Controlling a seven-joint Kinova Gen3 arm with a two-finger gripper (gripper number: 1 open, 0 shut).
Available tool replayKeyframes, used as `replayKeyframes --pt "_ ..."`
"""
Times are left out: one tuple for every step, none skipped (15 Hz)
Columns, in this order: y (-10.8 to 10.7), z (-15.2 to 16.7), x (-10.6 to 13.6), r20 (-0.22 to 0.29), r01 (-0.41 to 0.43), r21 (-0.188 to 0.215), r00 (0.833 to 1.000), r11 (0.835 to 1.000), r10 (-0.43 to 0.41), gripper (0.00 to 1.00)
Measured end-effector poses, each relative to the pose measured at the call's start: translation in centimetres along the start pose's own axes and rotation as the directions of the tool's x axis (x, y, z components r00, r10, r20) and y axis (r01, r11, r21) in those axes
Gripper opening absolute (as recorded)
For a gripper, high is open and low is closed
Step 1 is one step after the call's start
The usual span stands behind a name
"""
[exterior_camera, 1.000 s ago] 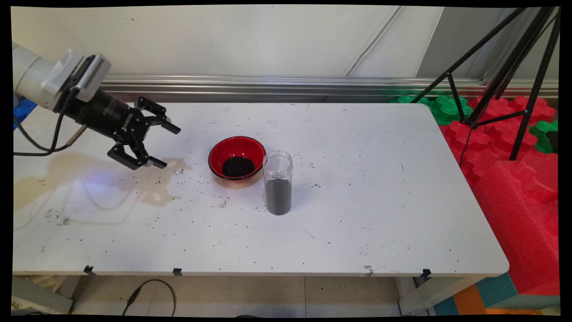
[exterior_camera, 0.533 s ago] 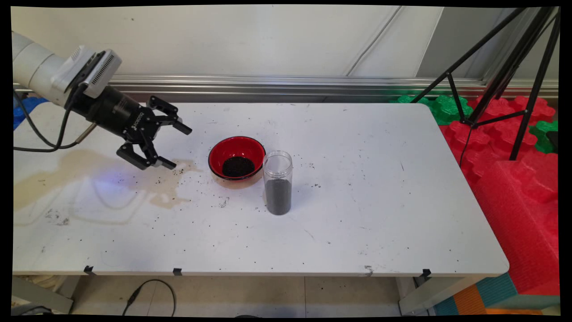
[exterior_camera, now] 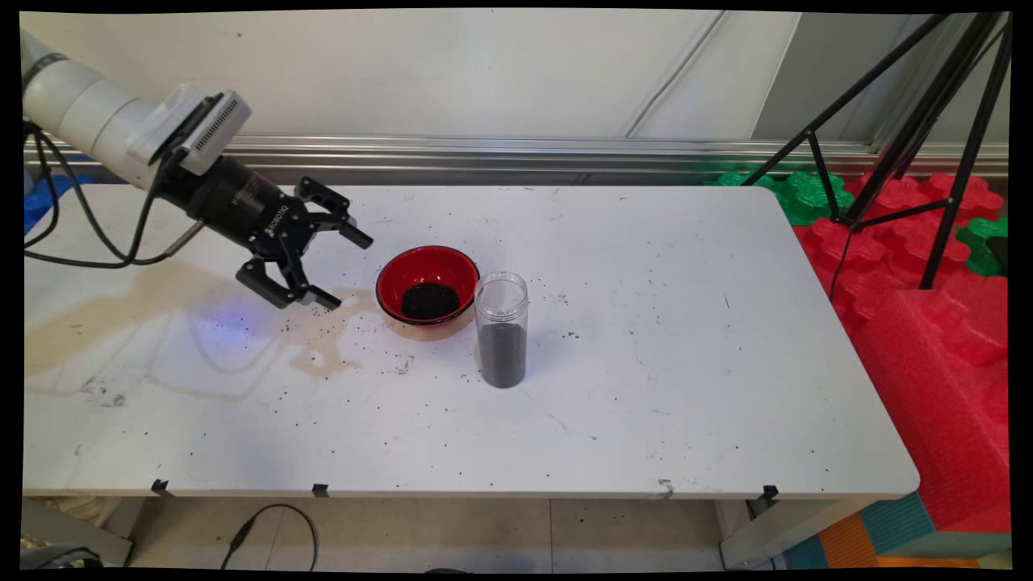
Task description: Pick up the black seasoning powder from the table
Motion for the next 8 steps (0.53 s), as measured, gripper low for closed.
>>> replayKeyframes --pt "-0.2 0.2 0.0 -0.004 -0.002 -0.005 1.000 1.000 0.002 1.00" --pt "-0.4 0.5 0.1 -0.009 -0.004 -0.012 1.000 1.000 0.004 1.00" --pt "-0.5 0.7 0.1 -0.013 -0.005 -0.017 1.000 1.000 0.005 1.00" --pt "-0.8 1.0 0.1 -0.019 -0.006 -0.024 1.000 1.000 0.006 1.00" --pt "-1.0 1.4 0.0 -0.025 -0.007 -0.032 1.000 0.999 0.007 1.00" --pt "-1.2 1.8 0.0 -0.032 -0.008 -0.040 0.999 0.999 0.006 1.00" --pt "-1.4 2.1 0.0 -0.038 -0.008 -0.047 0.999 0.999 0.006 1.00" --pt "-1.5 2.4 -0.1 -0.042 -0.008 -0.053 0.999 0.999 0.006 1.00"
